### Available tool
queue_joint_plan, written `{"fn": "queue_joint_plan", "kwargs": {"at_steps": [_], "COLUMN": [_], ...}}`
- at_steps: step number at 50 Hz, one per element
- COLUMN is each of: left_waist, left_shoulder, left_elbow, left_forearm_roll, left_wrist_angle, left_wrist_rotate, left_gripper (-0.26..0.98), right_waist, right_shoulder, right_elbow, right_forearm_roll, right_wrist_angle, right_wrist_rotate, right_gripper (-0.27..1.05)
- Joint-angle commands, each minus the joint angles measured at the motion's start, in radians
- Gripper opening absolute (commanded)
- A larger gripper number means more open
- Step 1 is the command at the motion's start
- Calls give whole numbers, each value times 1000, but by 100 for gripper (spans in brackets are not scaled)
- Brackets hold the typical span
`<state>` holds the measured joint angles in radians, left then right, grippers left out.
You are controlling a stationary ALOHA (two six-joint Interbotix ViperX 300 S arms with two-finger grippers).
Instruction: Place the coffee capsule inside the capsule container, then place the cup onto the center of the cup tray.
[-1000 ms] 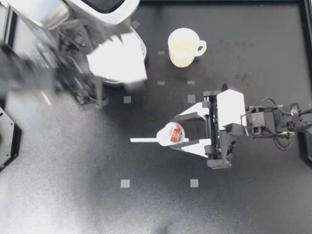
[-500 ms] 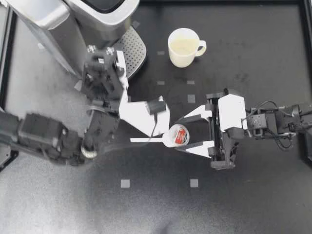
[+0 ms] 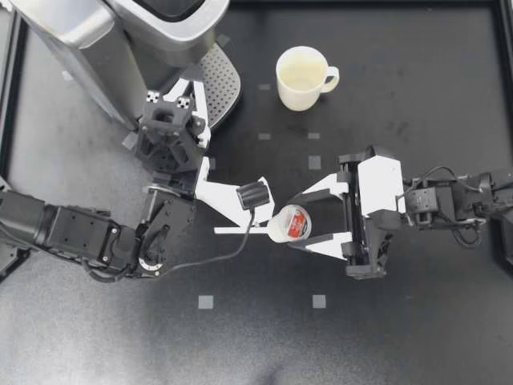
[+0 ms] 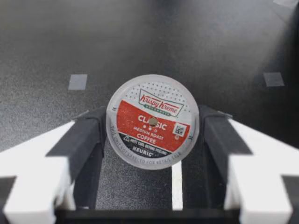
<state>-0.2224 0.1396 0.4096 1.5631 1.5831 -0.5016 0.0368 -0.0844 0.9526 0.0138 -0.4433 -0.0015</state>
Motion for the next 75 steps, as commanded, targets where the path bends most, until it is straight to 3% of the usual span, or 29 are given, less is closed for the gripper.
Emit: {"fn": "queue_joint_plan", "kwargs": {"at_steps": [1,40,54,63,75], "left_waist": [17,94,117,158,169], "left_shoulder": [-29,-81,-141,-193,-296], "left_elbow": [-8,14,12,15,21], "left_forearm_roll": [20,87,164,163,163], "left_wrist_angle": [6,11,11,-52,-117], "left_wrist_rotate": [-3,3,3,-52,-190], "left_gripper": [15,15,15,15,15], "right_waist": [5,5,5,5,5], "right_shoulder": [-11,-20,-25,-46,-94], "right_elbow": [-11,-14,-18,-37,-43], "right_forearm_roll": [0,0,0,0,0], "right_wrist_angle": [-9,-8,-9,-26,-54], "right_wrist_rotate": [-2,-2,0,3,6], "right_gripper": [51,51,51,51,51]}}
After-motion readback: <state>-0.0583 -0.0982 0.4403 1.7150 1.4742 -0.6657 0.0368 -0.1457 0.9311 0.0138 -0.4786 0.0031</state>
